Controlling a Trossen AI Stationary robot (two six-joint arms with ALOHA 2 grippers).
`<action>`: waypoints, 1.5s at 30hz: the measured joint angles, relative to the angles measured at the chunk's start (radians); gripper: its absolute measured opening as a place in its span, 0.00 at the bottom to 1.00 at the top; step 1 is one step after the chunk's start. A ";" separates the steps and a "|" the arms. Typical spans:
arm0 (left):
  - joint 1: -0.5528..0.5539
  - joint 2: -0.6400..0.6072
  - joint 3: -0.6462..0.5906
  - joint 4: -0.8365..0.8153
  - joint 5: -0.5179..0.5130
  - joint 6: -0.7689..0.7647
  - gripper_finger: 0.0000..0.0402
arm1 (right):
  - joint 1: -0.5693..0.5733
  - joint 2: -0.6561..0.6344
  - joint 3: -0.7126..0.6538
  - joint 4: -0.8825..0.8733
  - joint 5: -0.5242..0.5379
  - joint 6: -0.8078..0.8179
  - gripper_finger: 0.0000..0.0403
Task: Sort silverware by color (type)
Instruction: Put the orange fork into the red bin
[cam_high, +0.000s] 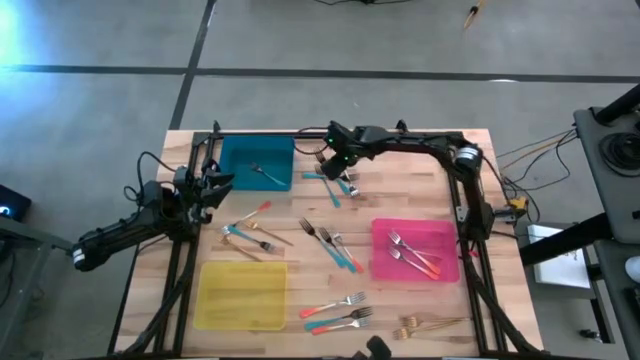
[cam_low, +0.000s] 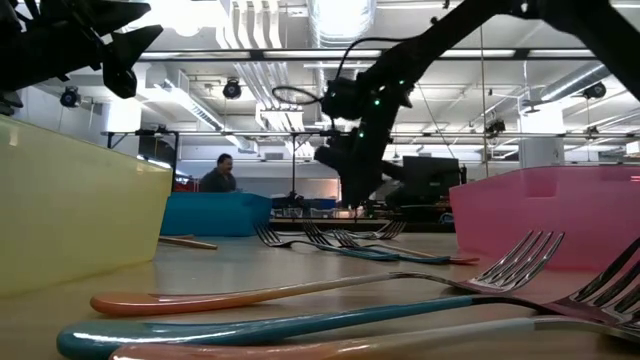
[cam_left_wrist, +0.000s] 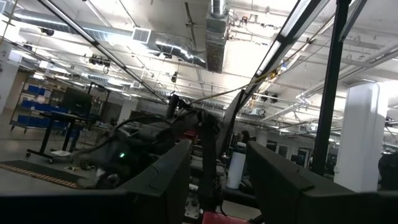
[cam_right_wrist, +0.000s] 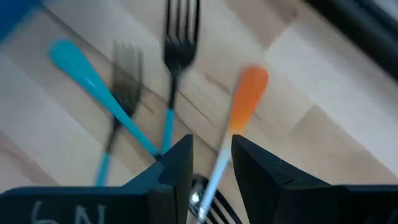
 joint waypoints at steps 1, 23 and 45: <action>0.000 0.000 0.000 0.000 0.000 0.000 0.35 | 0.000 0.019 0.022 -0.034 0.000 -0.001 0.25; 0.000 0.000 0.000 0.000 0.000 0.000 0.35 | -0.034 0.141 0.096 -0.129 -0.002 -0.029 0.23; 0.000 0.000 0.000 0.000 0.000 0.000 0.35 | -0.035 0.096 0.092 -0.133 -0.017 -0.074 0.05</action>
